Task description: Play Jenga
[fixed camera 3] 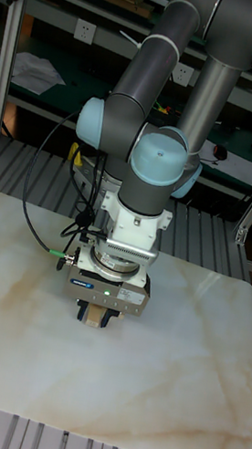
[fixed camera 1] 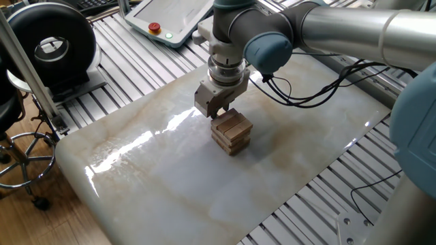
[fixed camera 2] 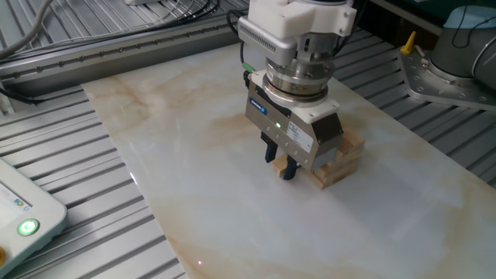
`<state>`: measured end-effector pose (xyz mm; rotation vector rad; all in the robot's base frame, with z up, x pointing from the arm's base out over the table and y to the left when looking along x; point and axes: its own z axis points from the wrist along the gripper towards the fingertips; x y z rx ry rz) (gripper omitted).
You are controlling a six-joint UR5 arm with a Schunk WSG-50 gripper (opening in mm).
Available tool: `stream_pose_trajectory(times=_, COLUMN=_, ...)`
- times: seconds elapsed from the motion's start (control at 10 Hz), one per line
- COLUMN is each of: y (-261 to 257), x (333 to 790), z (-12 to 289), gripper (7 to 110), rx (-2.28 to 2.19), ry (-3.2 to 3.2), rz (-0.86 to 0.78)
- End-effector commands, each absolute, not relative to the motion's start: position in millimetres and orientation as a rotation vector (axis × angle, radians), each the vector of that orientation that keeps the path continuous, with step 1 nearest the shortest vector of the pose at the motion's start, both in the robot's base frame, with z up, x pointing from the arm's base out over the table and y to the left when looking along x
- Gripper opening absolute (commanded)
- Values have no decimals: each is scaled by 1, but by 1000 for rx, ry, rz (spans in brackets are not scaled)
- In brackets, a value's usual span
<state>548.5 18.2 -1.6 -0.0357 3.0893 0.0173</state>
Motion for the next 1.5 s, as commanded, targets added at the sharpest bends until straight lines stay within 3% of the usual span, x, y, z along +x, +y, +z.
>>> stream_pose_trajectory(times=0.0, y=19, x=549, z=-1, gripper=22, rx=-3, ry=3091, rz=35)
stream_pose_trajectory(times=0.6, y=13, x=540, z=-4, gripper=22, rx=162, ry=3131, rz=-3)
stream_pose_trajectory(times=0.7, y=15, x=539, z=-4, gripper=7, rx=167, ry=3132, rz=14)
stream_pose_trajectory(times=1.4, y=23, x=545, z=1, gripper=7, rx=124, ry=3117, rz=58)
